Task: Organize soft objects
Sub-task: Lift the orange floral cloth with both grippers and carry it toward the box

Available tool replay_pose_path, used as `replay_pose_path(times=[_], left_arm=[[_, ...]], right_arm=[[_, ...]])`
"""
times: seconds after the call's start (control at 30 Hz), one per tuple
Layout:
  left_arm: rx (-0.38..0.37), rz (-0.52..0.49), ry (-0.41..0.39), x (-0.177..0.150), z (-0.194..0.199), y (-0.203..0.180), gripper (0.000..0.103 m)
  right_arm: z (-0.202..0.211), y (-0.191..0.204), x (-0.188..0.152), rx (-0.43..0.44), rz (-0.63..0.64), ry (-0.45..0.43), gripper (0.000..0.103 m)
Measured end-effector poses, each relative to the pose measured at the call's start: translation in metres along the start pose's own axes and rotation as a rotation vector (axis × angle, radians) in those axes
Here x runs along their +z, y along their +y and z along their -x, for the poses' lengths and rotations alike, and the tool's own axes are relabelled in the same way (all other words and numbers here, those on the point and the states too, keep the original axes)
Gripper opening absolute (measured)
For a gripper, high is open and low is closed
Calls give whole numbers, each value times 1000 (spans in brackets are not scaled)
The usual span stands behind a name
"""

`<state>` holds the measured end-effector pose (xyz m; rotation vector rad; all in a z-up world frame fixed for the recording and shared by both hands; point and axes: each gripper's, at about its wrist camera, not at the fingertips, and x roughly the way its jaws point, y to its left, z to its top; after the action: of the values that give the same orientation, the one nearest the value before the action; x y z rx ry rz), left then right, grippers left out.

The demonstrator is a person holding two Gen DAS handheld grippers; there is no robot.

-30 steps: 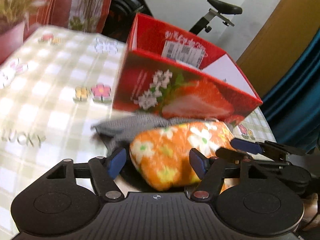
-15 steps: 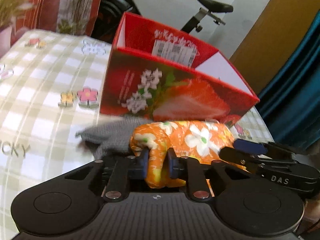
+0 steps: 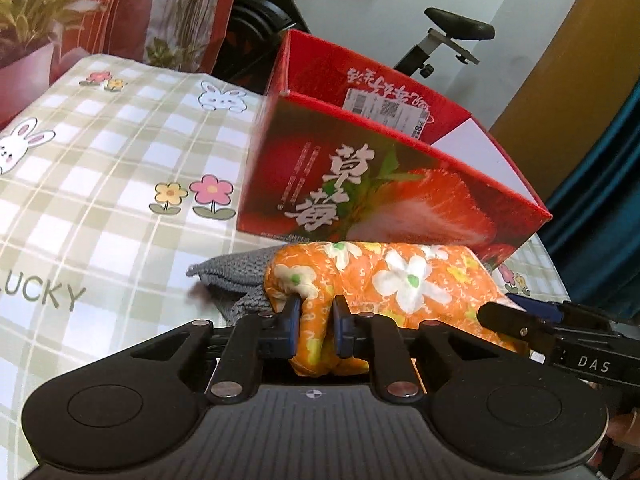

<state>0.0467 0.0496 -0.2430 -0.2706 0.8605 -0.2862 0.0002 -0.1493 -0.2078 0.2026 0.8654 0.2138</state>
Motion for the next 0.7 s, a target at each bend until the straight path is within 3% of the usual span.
replay_pose_path(times=[0.13, 0.2, 0.37, 0.57, 0.7], left_arm=[[-2, 5, 10, -3, -3, 1, 18], [-4, 4, 9, -5, -3, 1, 18], [-6, -3, -34, -2, 6, 1, 16], [-19, -28, -111, 4, 22, -7, 16], [-27, -39, -112, 6, 22, -11, 16]], right_arm=[[1, 6, -1, -6, 32, -9, 42], [3, 9, 0, -9, 53, -15, 31], [11, 10, 5, -7, 69, -48, 18], [18, 13, 12, 54, 56, -63, 18], [14, 14, 11, 59, 54, -47, 18]])
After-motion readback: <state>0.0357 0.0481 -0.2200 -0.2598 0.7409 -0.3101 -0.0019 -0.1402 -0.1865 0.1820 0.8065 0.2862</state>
